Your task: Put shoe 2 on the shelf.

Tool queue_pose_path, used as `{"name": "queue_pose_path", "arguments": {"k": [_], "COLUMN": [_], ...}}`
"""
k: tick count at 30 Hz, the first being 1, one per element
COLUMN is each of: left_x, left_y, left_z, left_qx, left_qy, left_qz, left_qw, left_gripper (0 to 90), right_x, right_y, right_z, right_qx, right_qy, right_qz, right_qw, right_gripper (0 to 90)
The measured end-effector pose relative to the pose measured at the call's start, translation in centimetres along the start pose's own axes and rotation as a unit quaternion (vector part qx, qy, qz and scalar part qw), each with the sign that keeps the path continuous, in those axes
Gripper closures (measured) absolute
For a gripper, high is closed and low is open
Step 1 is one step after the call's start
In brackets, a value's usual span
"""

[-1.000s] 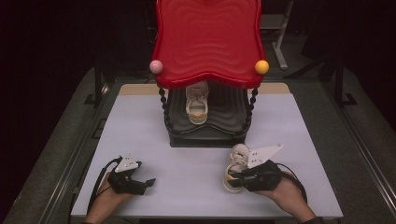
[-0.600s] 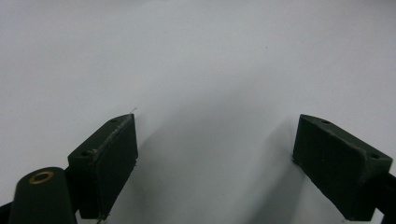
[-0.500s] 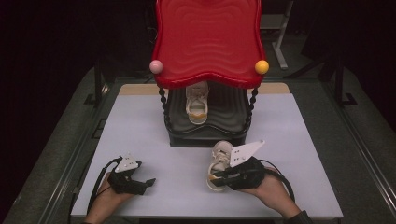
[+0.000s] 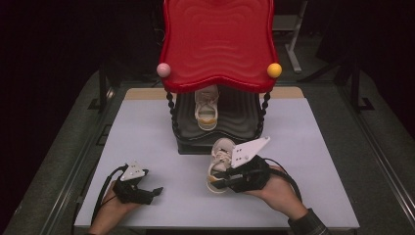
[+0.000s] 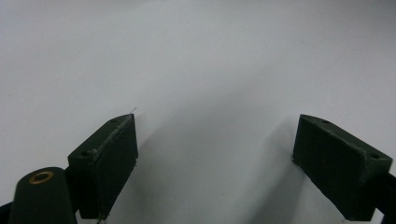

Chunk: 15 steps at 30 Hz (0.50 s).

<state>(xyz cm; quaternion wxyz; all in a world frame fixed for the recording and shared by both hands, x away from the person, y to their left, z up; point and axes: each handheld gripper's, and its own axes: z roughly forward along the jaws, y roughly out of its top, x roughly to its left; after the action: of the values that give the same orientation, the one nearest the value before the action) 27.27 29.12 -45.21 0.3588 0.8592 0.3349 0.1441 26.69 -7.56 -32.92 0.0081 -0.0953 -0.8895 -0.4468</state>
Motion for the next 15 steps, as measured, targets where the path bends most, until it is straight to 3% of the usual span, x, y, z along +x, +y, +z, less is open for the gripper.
{"name": "queue_pose_path", "arguments": {"k": [6,15], "left_x": [0.0,0.0], "left_y": [0.0,0.0], "left_z": [0.0,0.0], "left_qx": [0.000,0.000], "left_qy": [0.000,0.000], "left_qz": [0.000,-0.001], "left_qw": [1.0000,1.0000], "left_gripper": [13.2,13.2], "right_x": [-1.0,-3.9], "right_y": [1.6,3.0], "right_z": [-0.7,-2.1], "right_qx": [0.006,0.001], "right_qy": [-0.011,-0.030], "right_qz": [-0.013,-0.023], "right_qw": [0.9998,0.9993], "right_gripper": [77.3,77.3]}}
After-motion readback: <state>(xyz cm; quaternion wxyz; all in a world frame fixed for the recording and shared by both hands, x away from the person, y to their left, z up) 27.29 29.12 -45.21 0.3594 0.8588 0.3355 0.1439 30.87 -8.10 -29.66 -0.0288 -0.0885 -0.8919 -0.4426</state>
